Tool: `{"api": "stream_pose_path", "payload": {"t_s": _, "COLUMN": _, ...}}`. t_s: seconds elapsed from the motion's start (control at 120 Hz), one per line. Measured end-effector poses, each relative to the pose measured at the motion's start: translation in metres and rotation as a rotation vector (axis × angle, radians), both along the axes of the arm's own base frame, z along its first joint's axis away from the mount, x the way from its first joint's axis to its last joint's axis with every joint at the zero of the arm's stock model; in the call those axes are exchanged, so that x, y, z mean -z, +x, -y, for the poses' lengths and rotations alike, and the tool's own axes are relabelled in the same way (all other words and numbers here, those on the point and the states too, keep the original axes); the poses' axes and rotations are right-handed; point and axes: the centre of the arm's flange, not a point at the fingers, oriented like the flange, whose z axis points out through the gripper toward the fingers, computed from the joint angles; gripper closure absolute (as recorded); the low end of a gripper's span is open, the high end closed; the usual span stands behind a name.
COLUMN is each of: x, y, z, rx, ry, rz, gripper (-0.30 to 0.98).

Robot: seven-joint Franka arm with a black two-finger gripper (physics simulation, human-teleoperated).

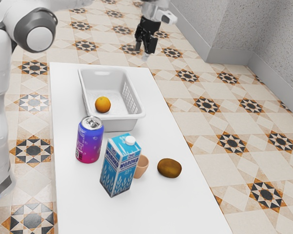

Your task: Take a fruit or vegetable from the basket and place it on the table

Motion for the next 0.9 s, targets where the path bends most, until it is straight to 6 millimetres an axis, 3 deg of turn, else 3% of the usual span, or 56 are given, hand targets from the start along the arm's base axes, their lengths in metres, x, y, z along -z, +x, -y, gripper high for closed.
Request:
{"api": "stream_pose_path", "payload": {"t_s": 0.208, "x": -0.010, "y": 0.004, "z": -0.004, "rx": 0.011, "ry": 0.015, "rz": 0.065, "gripper": 0.00}}
{"api": "stream_pose_path", "payload": {"t_s": 0.242, "x": -0.050, "y": -0.008, "z": -0.002, "rx": 0.013, "ry": 0.039, "rz": 0.137, "gripper": 0.00}}
{"api": "stream_pose_path", "payload": {"t_s": 0.292, "x": -0.159, "y": -0.057, "z": 0.010, "rx": 0.018, "ry": 0.107, "rz": 0.332, "gripper": 0.00}}
{"api": "stream_pose_path", "payload": {"t_s": 0.317, "x": -0.202, "y": -0.086, "z": 0.018, "rx": 0.019, "ry": 0.134, "rz": 0.412, "gripper": 0.00}}
{"api": "stream_pose_path", "payload": {"t_s": 0.35, "x": -0.232, "y": -0.111, "z": 0.022, "rx": 0.017, "ry": 0.154, "rz": 0.466, "gripper": 0.00}}
{"api": "stream_pose_path", "payload": {"t_s": 0.383, "x": -0.234, "y": -0.114, "z": 0.020, "rx": 0.015, "ry": 0.160, "rz": 0.463, "gripper": 0.00}}
{"api": "stream_pose_path", "payload": {"t_s": 0.408, "x": -0.228, "y": -0.109, "z": 0.016, "rx": 0.015, "ry": 0.165, "rz": 0.443, "gripper": 0.00}}
{"api": "stream_pose_path", "payload": {"t_s": 0.475, "x": -0.186, "y": -0.071, "z": -0.003, "rx": 0.014, "ry": 0.187, "rz": 0.329, "gripper": 0.00}}
{"api": "stream_pose_path", "payload": {"t_s": 0.608, "x": -0.062, "y": 0.005, "z": -0.031, "rx": 0.048, "ry": 0.150, "rz": 0.082, "gripper": 0.00}}
{"api": "stream_pose_path", "payload": {"t_s": 0.667, "x": -0.021, "y": 0.019, "z": -0.061, "rx": 0.039, "ry": 0.125, "rz": 0.040, "gripper": 0.00}}
{"api": "stream_pose_path", "payload": {"t_s": 0.725, "x": 0.001, "y": 0.028, "z": -0.071, "rx": 0.055, "ry": 0.099, "rz": 0.034, "gripper": 0.00}}
{"api": "stream_pose_path", "payload": {"t_s": 0.783, "x": 0.026, "y": 0.035, "z": -0.059, "rx": 0.099, "ry": 0.060, "rz": 0.013, "gripper": 0.00}}
{"api": "stream_pose_path", "payload": {"t_s": 0.867, "x": 0.046, "y": 0.008, "z": -0.005, "rx": 0.183, "ry": 0.002, "rz": 0.010, "gripper": 0.00}}
{"api": "stream_pose_path", "payload": {"t_s": 0.9, "x": 0.052, "y": 0.006, "z": 0.016, "rx": 0.216, "ry": 0.000, "rz": 0.014, "gripper": 0.00}}
